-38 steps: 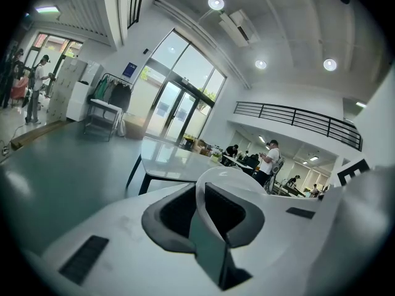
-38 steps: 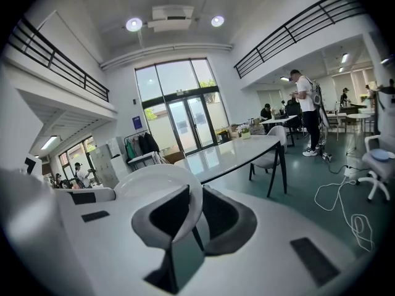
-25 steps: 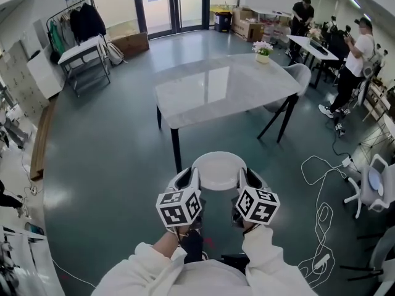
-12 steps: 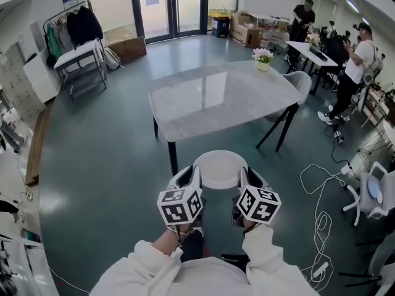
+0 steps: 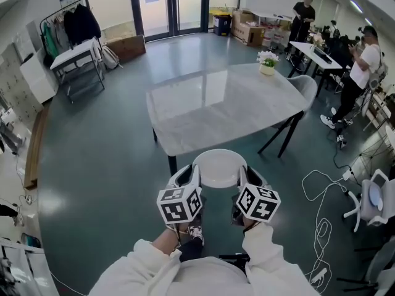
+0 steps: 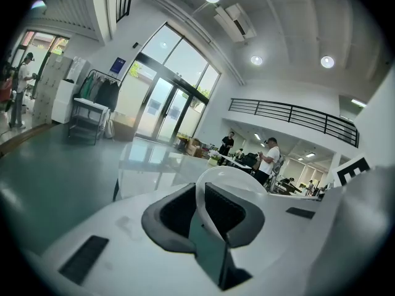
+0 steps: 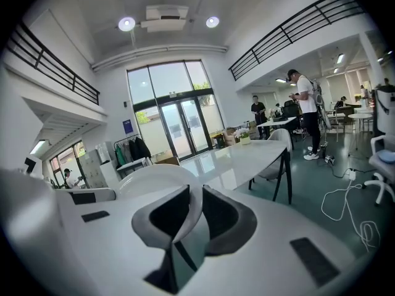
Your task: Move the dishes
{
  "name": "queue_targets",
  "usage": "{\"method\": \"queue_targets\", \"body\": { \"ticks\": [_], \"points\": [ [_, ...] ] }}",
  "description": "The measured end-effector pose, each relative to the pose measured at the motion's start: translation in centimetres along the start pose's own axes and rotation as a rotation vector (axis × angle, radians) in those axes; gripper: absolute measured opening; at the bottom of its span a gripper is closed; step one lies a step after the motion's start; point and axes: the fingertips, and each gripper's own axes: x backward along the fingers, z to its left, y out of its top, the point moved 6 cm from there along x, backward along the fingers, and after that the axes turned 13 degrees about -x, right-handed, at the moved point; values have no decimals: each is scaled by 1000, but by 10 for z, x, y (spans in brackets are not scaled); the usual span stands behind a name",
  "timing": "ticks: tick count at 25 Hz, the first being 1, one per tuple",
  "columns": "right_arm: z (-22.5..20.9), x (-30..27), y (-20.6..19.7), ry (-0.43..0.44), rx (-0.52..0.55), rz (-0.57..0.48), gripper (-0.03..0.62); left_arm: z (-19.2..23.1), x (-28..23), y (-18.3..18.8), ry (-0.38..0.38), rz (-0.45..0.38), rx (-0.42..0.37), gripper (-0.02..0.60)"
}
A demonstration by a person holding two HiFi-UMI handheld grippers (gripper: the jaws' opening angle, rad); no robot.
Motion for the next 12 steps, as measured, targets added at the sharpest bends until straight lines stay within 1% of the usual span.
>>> {"method": "queue_targets", "body": {
  "ticks": [12],
  "points": [
    [18,-89,39,-5,20,17,117,46,-76,34,6,0,31,40]
  ]
}}
